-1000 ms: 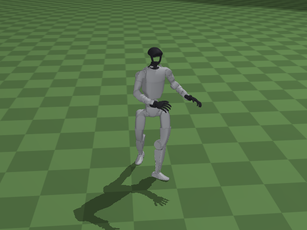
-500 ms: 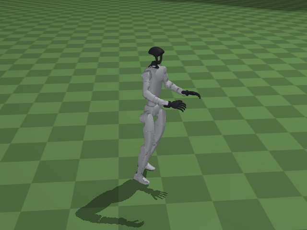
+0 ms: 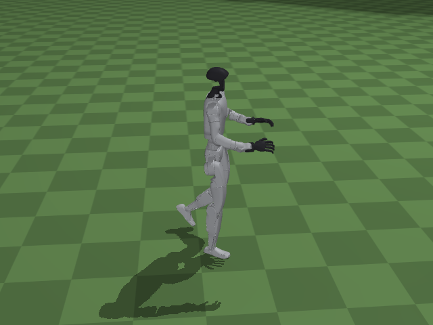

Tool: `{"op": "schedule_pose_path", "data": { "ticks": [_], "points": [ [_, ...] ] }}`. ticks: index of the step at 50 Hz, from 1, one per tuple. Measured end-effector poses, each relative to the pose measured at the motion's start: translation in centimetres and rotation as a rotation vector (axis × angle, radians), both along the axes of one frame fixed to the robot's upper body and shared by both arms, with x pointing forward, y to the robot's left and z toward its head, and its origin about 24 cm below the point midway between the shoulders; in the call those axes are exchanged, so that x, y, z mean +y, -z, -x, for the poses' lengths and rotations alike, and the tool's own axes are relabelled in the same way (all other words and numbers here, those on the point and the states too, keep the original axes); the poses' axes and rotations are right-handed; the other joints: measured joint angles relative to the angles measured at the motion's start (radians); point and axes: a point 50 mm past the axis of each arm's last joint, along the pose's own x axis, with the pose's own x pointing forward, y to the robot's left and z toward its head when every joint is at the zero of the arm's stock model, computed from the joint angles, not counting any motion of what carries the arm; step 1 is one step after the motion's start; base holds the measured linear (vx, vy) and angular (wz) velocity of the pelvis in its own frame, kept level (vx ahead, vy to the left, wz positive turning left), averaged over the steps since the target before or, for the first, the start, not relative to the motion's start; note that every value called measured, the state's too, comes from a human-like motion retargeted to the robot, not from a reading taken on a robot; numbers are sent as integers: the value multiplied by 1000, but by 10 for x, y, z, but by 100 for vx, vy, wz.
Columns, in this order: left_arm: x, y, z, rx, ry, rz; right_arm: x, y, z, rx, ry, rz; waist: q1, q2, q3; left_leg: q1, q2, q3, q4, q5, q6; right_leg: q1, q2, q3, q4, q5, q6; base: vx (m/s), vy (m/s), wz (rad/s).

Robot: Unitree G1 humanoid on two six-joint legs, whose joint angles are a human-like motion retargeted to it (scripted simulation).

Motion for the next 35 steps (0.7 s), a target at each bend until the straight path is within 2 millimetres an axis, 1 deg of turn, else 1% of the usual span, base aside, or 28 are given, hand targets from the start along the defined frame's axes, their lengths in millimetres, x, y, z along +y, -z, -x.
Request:
{"op": "schedule_pose_path", "data": {
  "ticks": [2, 5, 7, 8, 10, 12, 13, 15, 16, 18, 20, 22, 25, 27, 30, 32, 33, 34, 35],
  "points": [
    [2, 1, 1, 11, 0, 8, -3, 1, 1, 7, 12, 7, 17, -7, -6, -98, 60, 115, 136, -11, 51, 11, -11, -16, 16, -25, -2, 45, -19, 47],
    [5, 2, 3, 29, 1, 1, -5, 3, 1, 17, 23, 16, 51, -21, -1, -181, 160, 297, 232, -118, 157, 26, -29, -25, 65, -67, -5, 44, -17, 26],
    [6, 0, 1, 24, -3, 2, -8, 1, -2, 11, 38, 29, 80, -27, 19, -210, 188, 388, 212, -191, 197, 56, -32, -31, 56, -76, 1, 42, -13, 10],
    [7, 0, 1, 27, -7, 0, -9, 0, -3, 9, 48, 30, 96, -28, 25, -223, 190, 419, 183, -220, 204, 76, -28, -38, 47, -85, -12, 42, -10, 4],
    [8, -4, -2, 20, -16, 3, -13, -6, -7, -9, 71, 31, 125, -21, 49, -242, 176, 457, 84, -260, 200, 138, -10, -45, -17, -80, -31, 41, -8, 3],
    [9, -6, -4, 9, -27, -5, -14, -10, -11, -24, 78, 35, 150, -12, 71, -245, 157, 490, -77, -262, 190, 171, 3, -55, -18, -92, -34, 42, -6, 2],
    [10, -7, -5, 7, -30, -5, -14, -11, -12, -27, 82, 36, 162, -8, 75, -242, 149, 511, -172, -249, 186, 185, 10, -60, -18, -100, -35, 43, -5, -1],
    [11, -8, -5, 1, -33, -17, -10, -10, -13, -30, 72, 41, 188, -1, 74, -226, 142, 579, -389, -203, 183, 162, 15, -71, 76, -139, -20, 44, -3, -5],
    [11, -9, -6, -3, -37, -14, -10, -11, -15, -34, 78, 44, 196, 6, 75, -215, 136, 625, -505, -168, 171, 186, 33, -75, 48, -139, -23, 45, -1, 6],
    [11, -9, -7, -4, -36, -16, -9, -13, -17, -43, 78, 41, 202, 25, 79, -194, 133, 732, -696, -119, 135, 248, 73, -88, -15, -134, -24, 47, 1, 15],
    [12, -11, -7, -14, -46, -8, -10, -15, -19, -50, 86, 47, 215, 39, 86, -168, 115, 835, -872, -76, 84, 292, 100, -94, -39, -133, -15, 50, 4, -4],
    [14, -12, -7, -14, -49, -23, -7, -15, -20, -52, 79, 44, 227, 41, 83, -156, 107, 892, -953, -59, 67, 297, 103, -93, 19, -150, -3, 55, 7, -23],
    [18, -10, -6, -2, -58, -49, -2, -11, -21, -41, 76, 34, 233, 25, 64, -147, 111, 863, -954, -33, 100, 296, 92, -77, 109, -160, 0, 60, 11, -19],
    [19, -6, -3, 18, -59, -51, -2, -8, -19, -31, 84, 16, 225, 29, 60, -115, 127, 824, -914, -27, 113, 355, 107, -58, 85, -119, -34, 65, 15, 7],
    [22, 2, 2, 61, -43, -93, 5, 4, -13, -1, 62, -24, 184, 21, 36, -102, 187, 788, -742, -132, 142, 334, 82, -66, 285, -33, -41, 68, 19, 37],
    [21, 6, 2, 78, -36, -100, 6, 10, -9, 23, 60, -38, 160, 16, 22, -82, 201, 761, -677, -188, 160, 277, 52, -55, 468, 59, -58, 65, 23, 60],
    [20, 6, 2, 78, -32, -93, 7, 13, -6, 34, 62, -45, 143, 11, 17, -72, 200, 740, -654, -211, 169, 232, 33, -49, 585, 113, -49, 60, 24, 77],
    [18, 6, 0, 81, -27, -100, 6, 15, -4, 41, 62, -53, 133, 12, 12, -60, 199, 724, -642, -223, 172, 194, 29, -25, 666, 145, -65, 56, 25, 73],
    [16, 7, -1, 85, -20, -115, 5, 16, -2, 46, 61, -60, 127, 15, 6, -46, 197, 711, -635, -231, 172, 159, 33, 10, 730, 166, -93, 52, 25, 76]
  ]
}}
